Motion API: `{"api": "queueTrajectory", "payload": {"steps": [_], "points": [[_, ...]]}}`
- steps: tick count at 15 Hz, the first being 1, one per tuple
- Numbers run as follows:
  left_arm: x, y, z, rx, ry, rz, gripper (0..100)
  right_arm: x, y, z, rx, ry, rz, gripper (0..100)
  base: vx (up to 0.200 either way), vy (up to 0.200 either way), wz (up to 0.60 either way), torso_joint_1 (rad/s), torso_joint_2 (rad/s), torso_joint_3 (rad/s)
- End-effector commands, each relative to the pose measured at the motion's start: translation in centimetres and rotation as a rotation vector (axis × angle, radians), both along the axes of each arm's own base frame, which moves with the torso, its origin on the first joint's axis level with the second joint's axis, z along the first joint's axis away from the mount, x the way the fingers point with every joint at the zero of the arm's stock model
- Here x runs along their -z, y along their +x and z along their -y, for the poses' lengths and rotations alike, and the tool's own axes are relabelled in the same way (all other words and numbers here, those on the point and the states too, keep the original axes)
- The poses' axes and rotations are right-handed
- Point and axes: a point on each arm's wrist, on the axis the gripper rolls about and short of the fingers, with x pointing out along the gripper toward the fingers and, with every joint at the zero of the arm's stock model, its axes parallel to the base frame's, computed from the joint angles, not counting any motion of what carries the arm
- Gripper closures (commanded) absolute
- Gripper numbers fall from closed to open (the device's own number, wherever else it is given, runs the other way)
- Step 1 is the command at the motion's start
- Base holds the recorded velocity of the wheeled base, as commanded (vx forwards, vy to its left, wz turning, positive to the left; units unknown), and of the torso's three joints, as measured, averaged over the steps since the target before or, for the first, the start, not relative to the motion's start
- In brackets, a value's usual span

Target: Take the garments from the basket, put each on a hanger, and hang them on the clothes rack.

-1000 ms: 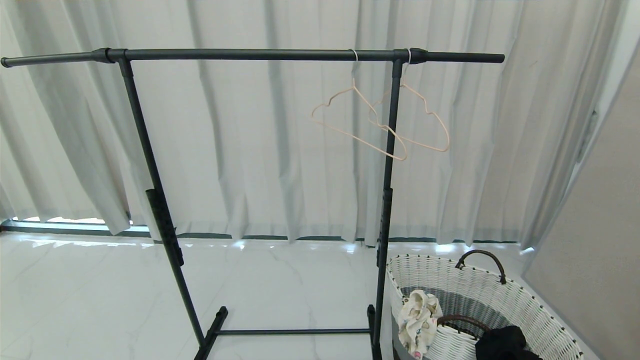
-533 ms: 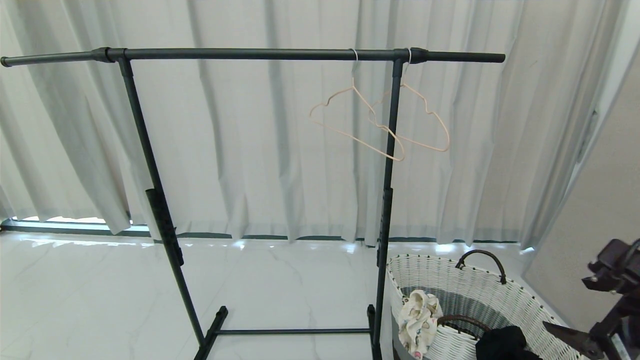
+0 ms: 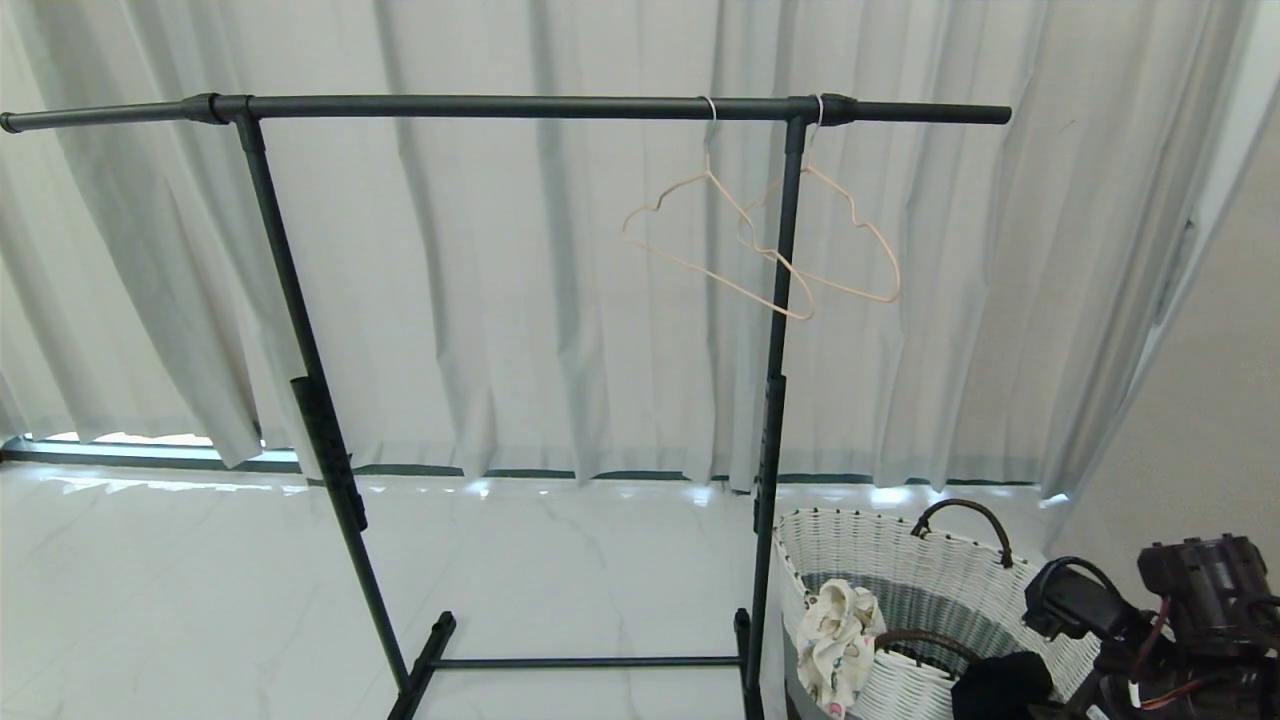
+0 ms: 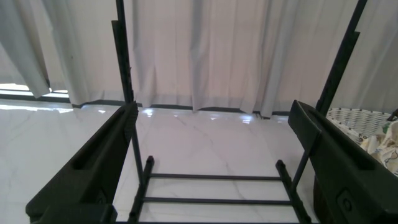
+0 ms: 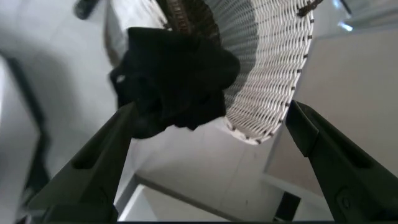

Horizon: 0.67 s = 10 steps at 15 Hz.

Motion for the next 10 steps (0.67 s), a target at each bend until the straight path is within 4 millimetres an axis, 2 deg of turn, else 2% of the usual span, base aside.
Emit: {"api": "queueTrajectory", "payload": {"steps": [1,10], "points": [[0.0,0.0,0.0,0.001,0.0,0.001,0,4.4,0.7,-0.1,0.009,-0.067,-0.11,0,0.0,0.0,0.0,0.0,0.0,0.0],[0.0,0.0,0.0,-0.001,0.0,0.001,0,5.7,2.6,0.0,0.053,-0.104,-0.064,0,0.0,0.0,0.0,0.0,0.0,0.0]]}}
